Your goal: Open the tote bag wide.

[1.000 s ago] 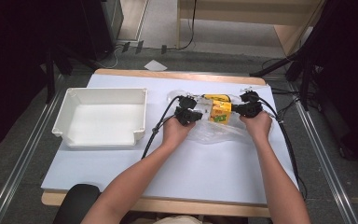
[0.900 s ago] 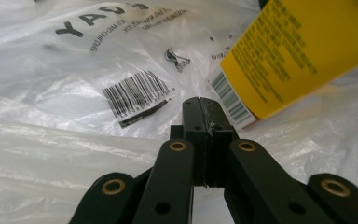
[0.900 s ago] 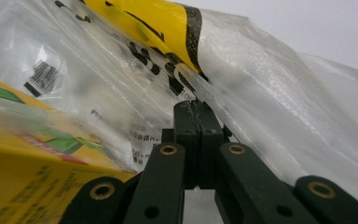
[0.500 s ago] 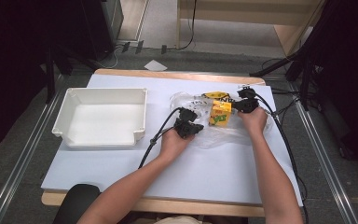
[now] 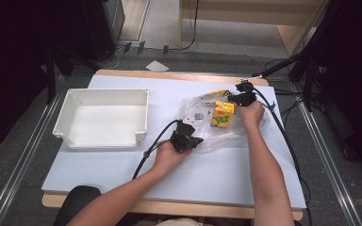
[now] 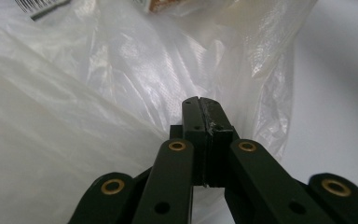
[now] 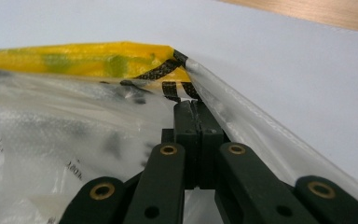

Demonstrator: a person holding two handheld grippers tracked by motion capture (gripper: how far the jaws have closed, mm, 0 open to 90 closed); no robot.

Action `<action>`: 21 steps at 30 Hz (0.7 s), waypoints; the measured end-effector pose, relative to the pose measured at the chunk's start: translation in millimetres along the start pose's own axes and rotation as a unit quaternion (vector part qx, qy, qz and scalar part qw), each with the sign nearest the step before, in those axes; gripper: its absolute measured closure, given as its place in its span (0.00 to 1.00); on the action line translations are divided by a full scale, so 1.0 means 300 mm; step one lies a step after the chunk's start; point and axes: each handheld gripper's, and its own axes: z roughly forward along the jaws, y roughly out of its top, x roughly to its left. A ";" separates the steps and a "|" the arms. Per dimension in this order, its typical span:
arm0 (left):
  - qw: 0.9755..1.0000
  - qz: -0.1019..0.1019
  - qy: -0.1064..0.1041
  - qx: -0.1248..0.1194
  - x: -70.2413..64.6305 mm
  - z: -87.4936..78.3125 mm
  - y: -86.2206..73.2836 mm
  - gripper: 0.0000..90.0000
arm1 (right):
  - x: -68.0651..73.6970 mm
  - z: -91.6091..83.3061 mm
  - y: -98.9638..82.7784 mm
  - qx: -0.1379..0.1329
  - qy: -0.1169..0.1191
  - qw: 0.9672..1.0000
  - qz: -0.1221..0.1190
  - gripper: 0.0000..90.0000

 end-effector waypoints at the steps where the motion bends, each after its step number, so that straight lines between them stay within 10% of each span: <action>1: 1.000 0.003 -0.002 0.003 -0.001 -0.004 -0.005 1.00 | 0.002 0.003 0.003 -0.001 -0.003 1.000 0.001 1.00; 11: 1.000 0.009 -0.015 0.009 -0.020 -0.032 -0.040 1.00 | -0.006 0.026 0.035 -0.006 -0.039 0.999 0.007 1.00; 21: 1.000 -0.003 -0.022 -0.005 0.002 -0.022 -0.013 0.96 | 0.001 -0.012 0.045 -0.002 -0.008 1.000 0.027 1.00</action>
